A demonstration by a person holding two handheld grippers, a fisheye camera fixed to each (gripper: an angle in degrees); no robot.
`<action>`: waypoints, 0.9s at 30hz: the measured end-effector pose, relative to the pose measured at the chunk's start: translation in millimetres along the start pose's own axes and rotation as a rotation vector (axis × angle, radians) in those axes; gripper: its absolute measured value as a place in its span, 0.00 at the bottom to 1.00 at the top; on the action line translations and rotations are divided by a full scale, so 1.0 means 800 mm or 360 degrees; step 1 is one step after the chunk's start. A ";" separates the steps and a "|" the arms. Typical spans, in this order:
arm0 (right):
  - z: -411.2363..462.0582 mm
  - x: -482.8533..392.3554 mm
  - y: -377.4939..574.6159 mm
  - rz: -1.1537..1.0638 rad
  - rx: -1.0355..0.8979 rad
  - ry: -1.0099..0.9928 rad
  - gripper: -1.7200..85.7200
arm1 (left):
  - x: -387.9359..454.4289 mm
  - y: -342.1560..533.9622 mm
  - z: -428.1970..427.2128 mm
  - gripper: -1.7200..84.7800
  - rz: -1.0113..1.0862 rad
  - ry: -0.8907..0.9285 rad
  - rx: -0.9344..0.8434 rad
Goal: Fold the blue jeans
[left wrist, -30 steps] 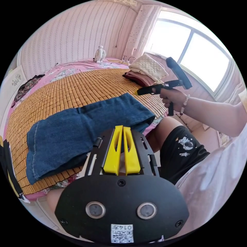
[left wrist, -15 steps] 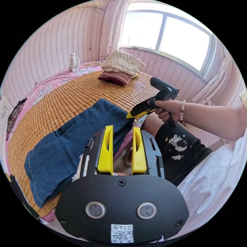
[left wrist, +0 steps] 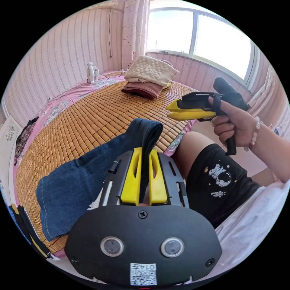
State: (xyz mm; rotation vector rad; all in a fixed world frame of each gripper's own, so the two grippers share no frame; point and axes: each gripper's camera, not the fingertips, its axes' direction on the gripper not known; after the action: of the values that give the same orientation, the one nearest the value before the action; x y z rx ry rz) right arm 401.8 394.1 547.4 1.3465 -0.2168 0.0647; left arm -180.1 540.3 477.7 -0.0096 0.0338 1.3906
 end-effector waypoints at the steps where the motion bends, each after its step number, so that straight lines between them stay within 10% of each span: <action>1: 0.013 0.018 -0.005 0.0070 -0.0090 0.0017 0.18 | 0.001 0.002 -0.002 0.07 0.0014 0.0002 -0.0001; 12: 0.074 0.097 -0.008 0.0500 -0.0029 -0.0707 0.06 | -0.016 0.011 -0.036 0.07 0.0051 0.0166 0.0034; 18: 0.000 0.040 -0.043 0.0181 0.0278 -0.0829 0.05 | -0.025 -0.038 -0.069 0.07 0.0126 0.0307 0.0389; 27: 0.184 -0.199 -0.109 -0.0572 -0.0387 -0.0496 0.11 | -0.157 0.052 -0.144 0.09 -0.0532 0.0137 0.0557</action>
State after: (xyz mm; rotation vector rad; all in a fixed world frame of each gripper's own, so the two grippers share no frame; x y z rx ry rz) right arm 243.9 243.9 463.4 1.1300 -0.2330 -0.4625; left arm -245.4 420.8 366.9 0.2081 0.3330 1.0347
